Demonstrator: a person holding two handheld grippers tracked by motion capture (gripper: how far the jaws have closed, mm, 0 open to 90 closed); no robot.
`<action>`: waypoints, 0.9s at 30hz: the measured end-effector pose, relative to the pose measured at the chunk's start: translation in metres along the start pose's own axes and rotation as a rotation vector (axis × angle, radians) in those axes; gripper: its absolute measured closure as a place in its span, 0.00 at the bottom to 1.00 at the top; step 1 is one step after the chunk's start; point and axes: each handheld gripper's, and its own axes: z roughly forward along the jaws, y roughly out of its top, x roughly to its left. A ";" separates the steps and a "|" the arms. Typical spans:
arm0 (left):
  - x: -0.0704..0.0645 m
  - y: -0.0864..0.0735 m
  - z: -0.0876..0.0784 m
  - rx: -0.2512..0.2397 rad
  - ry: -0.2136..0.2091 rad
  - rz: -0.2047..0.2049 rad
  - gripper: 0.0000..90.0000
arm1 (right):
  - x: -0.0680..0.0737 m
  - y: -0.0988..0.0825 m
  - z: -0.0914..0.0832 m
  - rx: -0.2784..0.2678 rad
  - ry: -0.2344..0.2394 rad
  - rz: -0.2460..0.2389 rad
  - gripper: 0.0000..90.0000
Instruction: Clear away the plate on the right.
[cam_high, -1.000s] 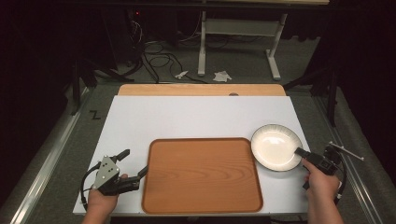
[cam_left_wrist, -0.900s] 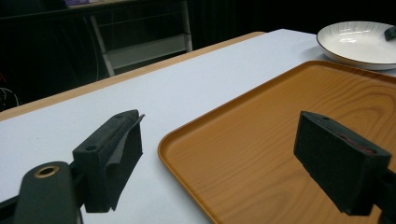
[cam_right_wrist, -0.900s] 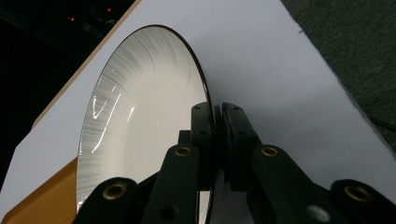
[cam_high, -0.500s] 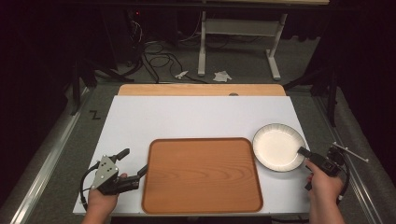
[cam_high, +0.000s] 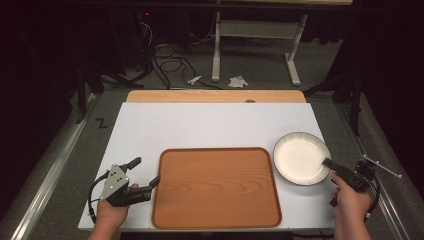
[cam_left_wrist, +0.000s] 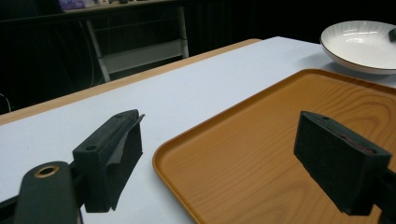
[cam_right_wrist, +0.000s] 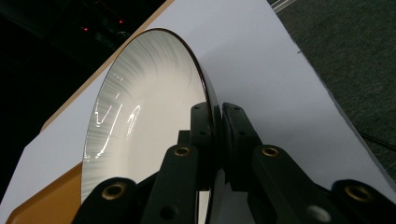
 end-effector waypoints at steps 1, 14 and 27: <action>0.000 0.000 0.001 -0.003 -0.001 0.000 0.17 | 0.001 0.000 -0.001 0.000 0.003 0.000 0.95; 0.001 0.000 0.005 -0.001 -0.003 -0.006 0.17 | 0.041 0.002 0.001 0.029 0.080 -0.072 0.95; 0.003 0.000 0.004 -0.005 0.009 -0.005 0.17 | 0.072 0.003 0.022 0.036 0.186 -0.038 0.95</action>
